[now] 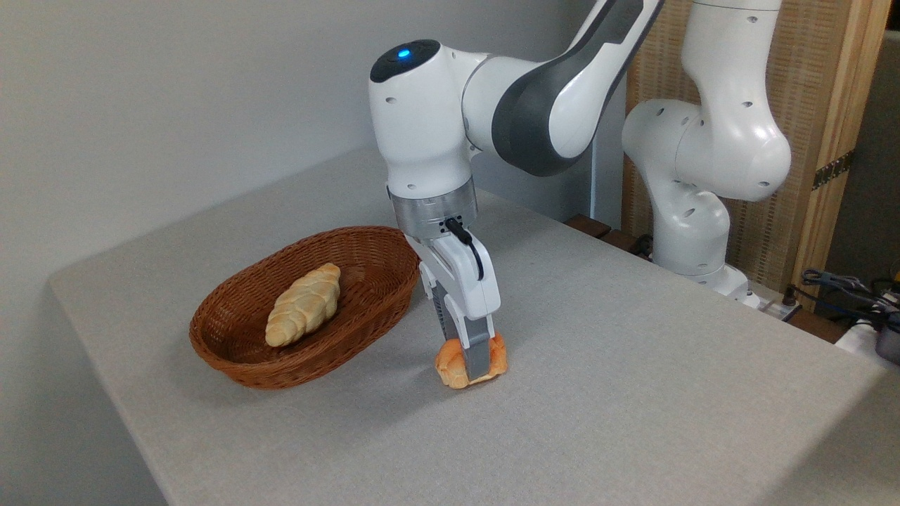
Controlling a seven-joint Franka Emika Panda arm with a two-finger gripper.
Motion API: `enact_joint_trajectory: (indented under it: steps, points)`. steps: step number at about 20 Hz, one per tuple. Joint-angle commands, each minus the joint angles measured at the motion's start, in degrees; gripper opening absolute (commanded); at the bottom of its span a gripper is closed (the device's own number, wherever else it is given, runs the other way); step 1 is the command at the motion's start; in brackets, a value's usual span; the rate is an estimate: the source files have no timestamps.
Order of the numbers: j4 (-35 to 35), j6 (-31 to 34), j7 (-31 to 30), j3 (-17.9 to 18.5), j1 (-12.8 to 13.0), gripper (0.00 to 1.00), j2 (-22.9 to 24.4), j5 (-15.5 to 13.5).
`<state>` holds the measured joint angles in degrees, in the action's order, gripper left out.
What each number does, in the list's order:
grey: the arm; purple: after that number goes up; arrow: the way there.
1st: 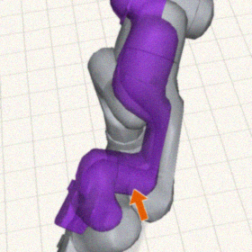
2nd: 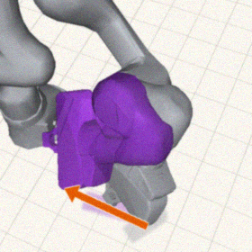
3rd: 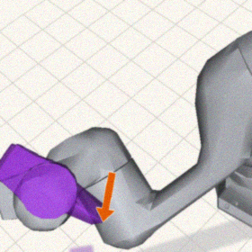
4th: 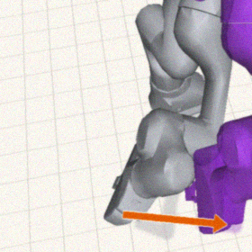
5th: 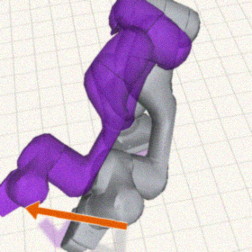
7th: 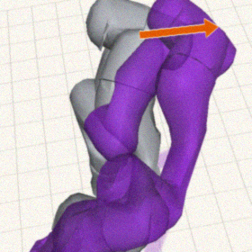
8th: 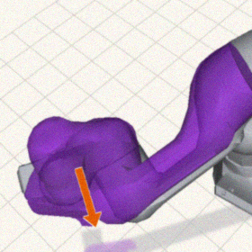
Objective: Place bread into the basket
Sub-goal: 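Lift the bread roll and carry it toward the basket, then lower the bread roll into the basket beside the croissant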
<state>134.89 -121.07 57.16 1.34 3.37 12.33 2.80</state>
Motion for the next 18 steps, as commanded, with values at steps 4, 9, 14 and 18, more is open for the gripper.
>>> enact_joint_trajectory:
  steps: [4, 9, 14, 18]
  points:
    - [-6.9, 6.0, 0.9, 0.9, 0.5, 0.43, -0.2, 0.8]
    - [-20.8, 26.7, 0.1, 0.9, 0.4, 0.45, -0.4, -5.7]
    - [-23.6, 26.5, -11.5, -0.8, 0.8, 0.53, -1.3, -17.4]
    - [-23.5, 22.6, -20.9, -6.8, 1.4, 0.82, -3.3, -18.2]
